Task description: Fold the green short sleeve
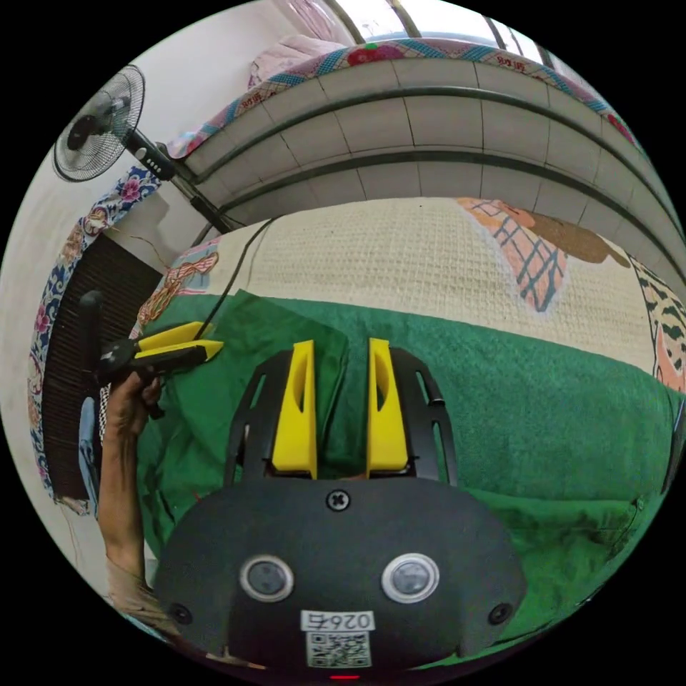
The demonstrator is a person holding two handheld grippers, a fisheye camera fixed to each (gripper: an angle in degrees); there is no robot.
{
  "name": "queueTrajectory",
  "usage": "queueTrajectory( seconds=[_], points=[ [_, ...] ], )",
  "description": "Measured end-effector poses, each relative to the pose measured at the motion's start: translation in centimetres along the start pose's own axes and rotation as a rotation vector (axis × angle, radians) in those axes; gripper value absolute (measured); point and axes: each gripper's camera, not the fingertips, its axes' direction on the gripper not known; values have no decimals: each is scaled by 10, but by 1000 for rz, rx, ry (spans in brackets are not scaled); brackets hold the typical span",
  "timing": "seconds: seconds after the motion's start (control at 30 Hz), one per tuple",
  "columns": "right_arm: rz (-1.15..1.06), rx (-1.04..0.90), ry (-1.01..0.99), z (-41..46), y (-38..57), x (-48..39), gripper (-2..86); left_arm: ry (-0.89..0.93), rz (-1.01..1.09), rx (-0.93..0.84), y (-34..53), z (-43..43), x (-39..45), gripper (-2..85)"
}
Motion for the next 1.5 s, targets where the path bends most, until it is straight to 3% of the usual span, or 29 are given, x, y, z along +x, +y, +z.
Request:
queueTrajectory(
  seconds=[0.1, 0.27, 0.47, 0.57, 0.63, 0.73, 0.8, 0.9, 0.93, 1.0, 1.1, 1.23, 1.37, 1.5],
  points=[
    [-49, -3, -62, -2, -7, 5, 1, -42, 73, -14, -6, -4, 11, 9],
    [-180, 217, -203, -40, 6, 18, -14, -102, 83, 190, 11, -38, 8, -5],
    [-335, 304, -205, -68, 29, 20, -15, 51, 30, 446, 56, -79, -16, 20],
    [-308, 287, -208, -68, 27, 23, -12, -28, -99, 518, 73, -89, -28, 127],
    [-271, 259, -205, -61, 22, 25, -6, -83, -132, 519, 77, -95, -24, 153],
    [-238, 199, -162, -48, 14, 21, 31, -91, 3, 708, 87, -100, 12, 121],
    [-213, 132, -123, -34, 8, 18, 75, -90, 160, 616, 64, -82, 35, 85],
    [-156, 24, -127, -12, 2, 16, 101, -39, 127, 235, 1, -21, 35, 65],
    [-147, -1, -124, -7, 1, 16, 91, 15, 104, 19, -16, 10, 30, 46],
    [-137, 34, -33, -7, 3, 13, 29, 48, 78, 79, -17, 4, 25, 10],
    [-170, 83, -99, -17, 4, 8, -3, 127, 79, 82, -17, -6, 12, -2],
    [-288, 267, -152, -51, 22, -8, -8, 288, 136, 444, 25, -54, -1, -6],
    [-583, 401, -279, -95, 70, -37, -8, 459, 334, 648, 83, -92, -4, -7],
    [-883, 269, -385, -116, 138, -69, -4, 543, 412, 586, 132, -105, -13, -9]
  ],
)
